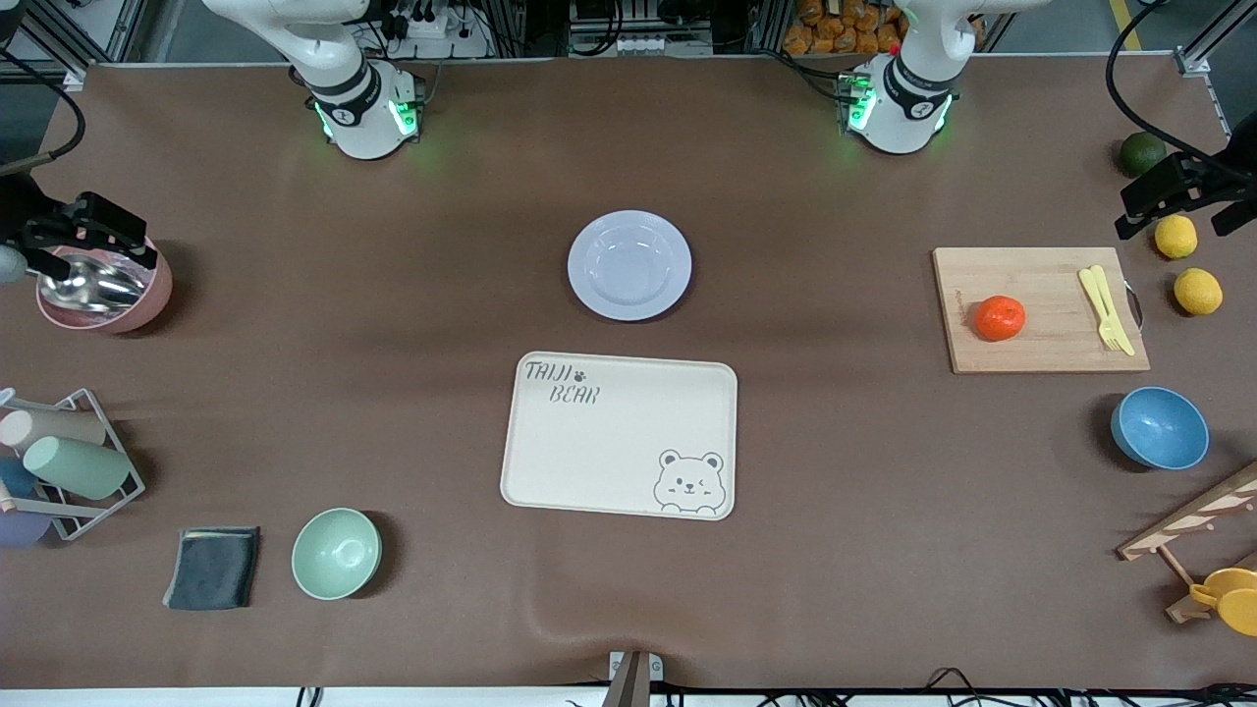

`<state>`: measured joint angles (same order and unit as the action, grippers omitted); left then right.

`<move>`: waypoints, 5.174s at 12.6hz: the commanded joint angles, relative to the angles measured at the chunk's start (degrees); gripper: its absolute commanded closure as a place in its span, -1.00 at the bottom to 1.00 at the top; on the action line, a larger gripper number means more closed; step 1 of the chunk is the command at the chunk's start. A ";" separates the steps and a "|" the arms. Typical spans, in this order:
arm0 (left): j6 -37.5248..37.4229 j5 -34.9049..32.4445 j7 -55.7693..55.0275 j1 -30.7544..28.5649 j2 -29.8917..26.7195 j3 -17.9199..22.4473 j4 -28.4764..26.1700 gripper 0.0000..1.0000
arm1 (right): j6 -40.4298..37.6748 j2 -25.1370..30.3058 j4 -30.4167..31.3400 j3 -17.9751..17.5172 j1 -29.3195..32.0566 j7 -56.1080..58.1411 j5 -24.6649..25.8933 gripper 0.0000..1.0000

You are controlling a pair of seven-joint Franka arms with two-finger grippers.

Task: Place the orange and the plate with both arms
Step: 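Reach the left gripper toward the orange on the cutting board, then grasp the orange with the left gripper while the right gripper reaches inward, then carry the orange with the left gripper onto the white plate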

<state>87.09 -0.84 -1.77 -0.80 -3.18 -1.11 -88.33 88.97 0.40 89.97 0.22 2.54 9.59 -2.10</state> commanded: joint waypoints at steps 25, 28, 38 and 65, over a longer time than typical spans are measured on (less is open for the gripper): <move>38.33 -5.76 0.63 -11.50 16.35 -0.21 -38.32 -1.00 | -0.39 -9.80 9.96 -1.10 -0.52 -7.73 -12.05 -1.00; 38.42 -5.06 0.54 -11.50 17.94 -0.30 -38.32 -1.00 | 2.51 -11.21 12.41 -1.10 -0.08 -7.48 -18.62 -1.00; 39.65 -4.79 0.63 -11.68 22.25 -0.30 -39.29 -1.00 | 6.21 -12.44 17.95 -1.10 -2.28 -7.92 -29.08 -1.00; 43.33 11.30 -78.17 15.99 32.60 -32.29 -19.36 1.00 | 17.02 -20.35 29.30 -1.19 -6.76 9.83 -53.01 -1.00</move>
<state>128.92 10.14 -75.06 11.73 24.90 -34.11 -111.95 105.04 -20.25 118.52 -1.19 -3.21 18.16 -53.50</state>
